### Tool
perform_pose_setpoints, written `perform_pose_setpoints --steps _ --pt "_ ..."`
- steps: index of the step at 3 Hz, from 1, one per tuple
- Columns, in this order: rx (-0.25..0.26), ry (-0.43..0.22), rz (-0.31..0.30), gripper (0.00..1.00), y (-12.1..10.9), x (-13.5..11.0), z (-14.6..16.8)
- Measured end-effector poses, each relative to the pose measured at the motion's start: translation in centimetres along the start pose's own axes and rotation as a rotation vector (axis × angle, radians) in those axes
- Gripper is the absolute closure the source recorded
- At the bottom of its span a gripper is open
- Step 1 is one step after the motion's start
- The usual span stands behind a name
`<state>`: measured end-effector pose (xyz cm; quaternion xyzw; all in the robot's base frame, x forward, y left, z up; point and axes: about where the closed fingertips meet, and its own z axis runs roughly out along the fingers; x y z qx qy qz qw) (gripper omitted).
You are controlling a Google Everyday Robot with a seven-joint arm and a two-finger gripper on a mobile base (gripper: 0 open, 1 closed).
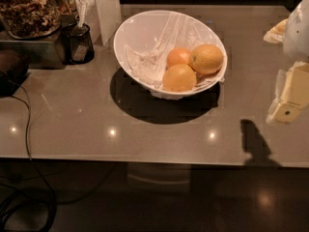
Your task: Pick orange from white bowl
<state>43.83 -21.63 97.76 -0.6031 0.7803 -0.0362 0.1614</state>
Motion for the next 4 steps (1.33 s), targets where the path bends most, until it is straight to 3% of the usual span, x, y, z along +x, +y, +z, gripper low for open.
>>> perform_pose_setpoints --steps 2,4 --pt "-0.002 0.010 0.018 0.00 -0.9 -0.3 0.1" --pt "-0.077 -0.113 -0.075 0.00 -8.7 -6.1 5.2"
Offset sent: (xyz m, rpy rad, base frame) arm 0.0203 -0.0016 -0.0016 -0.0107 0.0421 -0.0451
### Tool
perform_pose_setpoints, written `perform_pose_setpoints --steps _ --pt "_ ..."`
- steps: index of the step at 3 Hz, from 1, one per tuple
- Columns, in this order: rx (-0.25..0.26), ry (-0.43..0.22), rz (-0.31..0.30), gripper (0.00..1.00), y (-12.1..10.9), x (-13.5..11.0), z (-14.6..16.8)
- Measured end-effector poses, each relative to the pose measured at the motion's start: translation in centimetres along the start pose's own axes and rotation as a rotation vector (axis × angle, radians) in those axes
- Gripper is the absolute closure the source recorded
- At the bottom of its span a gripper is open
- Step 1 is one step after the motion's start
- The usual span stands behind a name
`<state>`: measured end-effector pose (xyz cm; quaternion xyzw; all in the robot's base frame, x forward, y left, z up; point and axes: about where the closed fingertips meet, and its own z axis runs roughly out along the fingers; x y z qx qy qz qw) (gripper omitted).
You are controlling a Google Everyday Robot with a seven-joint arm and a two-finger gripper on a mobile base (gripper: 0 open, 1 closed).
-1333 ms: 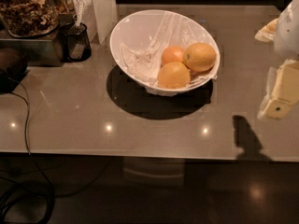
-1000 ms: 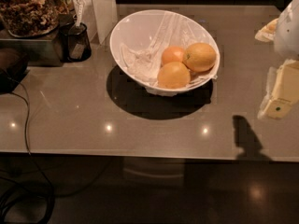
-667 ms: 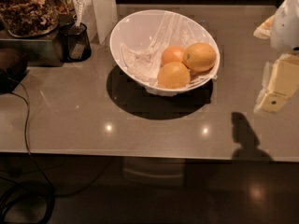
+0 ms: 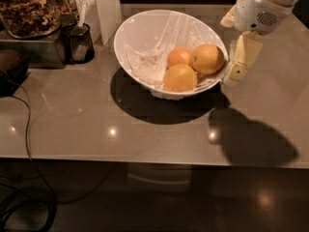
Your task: Pick orange from white bowl
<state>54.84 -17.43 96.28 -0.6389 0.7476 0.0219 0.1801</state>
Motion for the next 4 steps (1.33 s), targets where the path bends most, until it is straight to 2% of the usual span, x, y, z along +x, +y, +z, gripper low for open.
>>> perform_pose_setpoints --steps 1,2,3,4 --pt "0.014 -0.021 0.003 0.00 -1.6 -0.4 0.6" --pt "0.019 -0.024 0.024 0.00 -2.1 0.3 1.1" --pt "0.023 -0.060 0.075 0.00 -3.8 0.9 2.7" --pt "0.021 -0.060 0.075 0.00 -3.9 0.9 2.9"
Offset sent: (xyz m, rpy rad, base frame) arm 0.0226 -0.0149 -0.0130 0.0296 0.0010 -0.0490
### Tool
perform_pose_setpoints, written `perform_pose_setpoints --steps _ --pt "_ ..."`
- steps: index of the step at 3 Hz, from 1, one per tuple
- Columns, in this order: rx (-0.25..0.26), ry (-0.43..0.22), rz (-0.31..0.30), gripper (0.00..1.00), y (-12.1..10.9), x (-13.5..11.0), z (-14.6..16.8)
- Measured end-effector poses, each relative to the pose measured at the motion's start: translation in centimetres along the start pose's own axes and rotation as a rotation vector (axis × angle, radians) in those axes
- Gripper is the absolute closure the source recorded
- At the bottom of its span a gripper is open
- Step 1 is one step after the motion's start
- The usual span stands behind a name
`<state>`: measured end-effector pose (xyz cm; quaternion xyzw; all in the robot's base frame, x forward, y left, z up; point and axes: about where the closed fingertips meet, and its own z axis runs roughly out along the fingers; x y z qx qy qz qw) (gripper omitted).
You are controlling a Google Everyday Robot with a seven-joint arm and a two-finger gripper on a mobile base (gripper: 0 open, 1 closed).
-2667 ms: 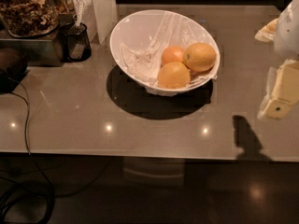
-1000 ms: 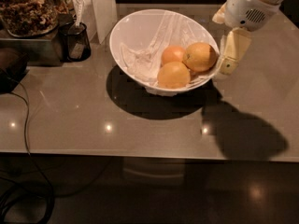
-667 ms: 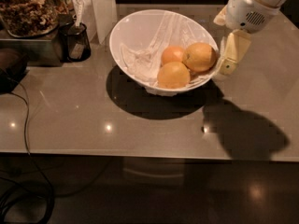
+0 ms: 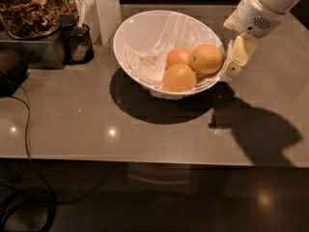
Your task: Pick orange from white bowl
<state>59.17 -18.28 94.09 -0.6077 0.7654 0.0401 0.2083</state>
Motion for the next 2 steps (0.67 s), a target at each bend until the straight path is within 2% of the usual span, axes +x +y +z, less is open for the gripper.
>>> perform_pose_setpoints --steps 2 --pt "0.000 0.000 0.000 0.11 0.00 0.00 0.00"
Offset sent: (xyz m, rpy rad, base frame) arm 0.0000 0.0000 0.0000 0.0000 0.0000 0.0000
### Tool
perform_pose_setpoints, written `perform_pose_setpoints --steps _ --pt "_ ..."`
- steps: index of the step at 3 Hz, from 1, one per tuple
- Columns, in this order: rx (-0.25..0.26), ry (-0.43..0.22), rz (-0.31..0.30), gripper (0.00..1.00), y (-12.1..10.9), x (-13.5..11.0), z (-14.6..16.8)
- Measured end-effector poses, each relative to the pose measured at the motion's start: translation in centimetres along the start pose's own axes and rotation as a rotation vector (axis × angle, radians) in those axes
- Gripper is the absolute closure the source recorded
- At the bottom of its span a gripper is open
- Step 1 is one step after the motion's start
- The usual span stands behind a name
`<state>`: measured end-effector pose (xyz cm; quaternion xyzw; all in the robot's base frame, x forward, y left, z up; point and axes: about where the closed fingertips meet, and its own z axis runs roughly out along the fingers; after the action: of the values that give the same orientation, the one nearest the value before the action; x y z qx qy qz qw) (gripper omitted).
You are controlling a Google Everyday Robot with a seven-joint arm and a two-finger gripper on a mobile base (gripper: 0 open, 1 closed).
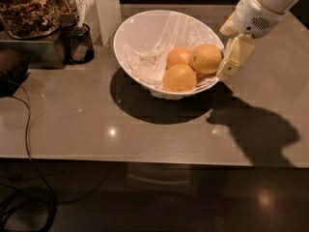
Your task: Pick orange from white bowl
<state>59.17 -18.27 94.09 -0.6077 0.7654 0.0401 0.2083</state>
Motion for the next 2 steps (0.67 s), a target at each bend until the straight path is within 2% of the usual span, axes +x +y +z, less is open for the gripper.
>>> perform_pose_setpoints --steps 1,2 --pt "0.000 0.000 0.000 0.10 0.00 0.00 0.00" --pt "0.000 0.000 0.000 0.27 0.00 0.00 0.00"
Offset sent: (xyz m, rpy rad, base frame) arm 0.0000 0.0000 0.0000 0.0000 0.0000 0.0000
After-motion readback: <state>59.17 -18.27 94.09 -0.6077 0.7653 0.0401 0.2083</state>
